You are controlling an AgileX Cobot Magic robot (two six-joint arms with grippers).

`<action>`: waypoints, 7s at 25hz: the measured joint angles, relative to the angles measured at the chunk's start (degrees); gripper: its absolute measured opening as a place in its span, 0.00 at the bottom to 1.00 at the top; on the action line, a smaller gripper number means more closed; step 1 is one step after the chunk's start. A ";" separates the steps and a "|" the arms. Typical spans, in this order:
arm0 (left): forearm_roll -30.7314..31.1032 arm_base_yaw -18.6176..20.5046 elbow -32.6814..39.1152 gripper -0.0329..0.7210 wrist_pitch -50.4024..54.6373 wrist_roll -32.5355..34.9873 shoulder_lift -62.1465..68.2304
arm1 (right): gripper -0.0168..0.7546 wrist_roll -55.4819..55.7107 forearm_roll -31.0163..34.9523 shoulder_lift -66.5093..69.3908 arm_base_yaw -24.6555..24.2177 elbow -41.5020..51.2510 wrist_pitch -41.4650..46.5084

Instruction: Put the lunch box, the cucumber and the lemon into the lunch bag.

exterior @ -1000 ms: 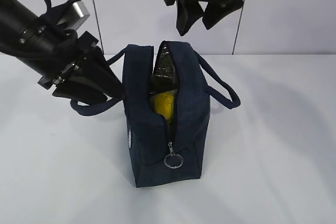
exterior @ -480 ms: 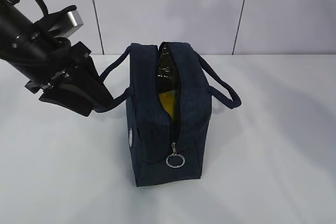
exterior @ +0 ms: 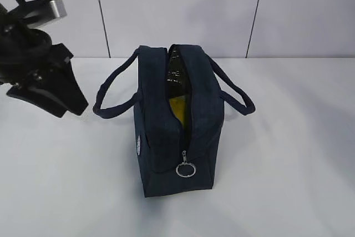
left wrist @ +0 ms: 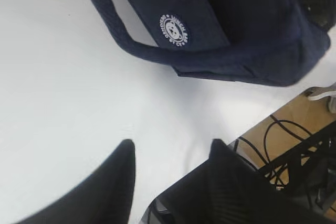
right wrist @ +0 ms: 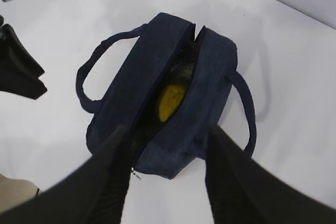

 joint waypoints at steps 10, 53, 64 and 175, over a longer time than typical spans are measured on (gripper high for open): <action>9.15 -6.51 0.00 0.47 0.74 -7.55 -7.29 | 0.41 -0.71 1.26 -20.85 0.00 26.18 -19.07; 27.96 -33.28 26.39 0.25 -28.73 -20.31 -24.89 | 0.41 -1.83 10.61 -40.71 0.00 76.80 -52.88; 30.23 -33.52 34.56 0.42 -54.93 -20.42 -19.25 | 0.41 -4.48 13.97 -38.24 0.27 84.45 -59.79; 29.91 -33.76 34.78 0.44 -68.03 -20.42 -8.50 | 0.34 14.33 1.71 10.86 18.77 82.70 -115.62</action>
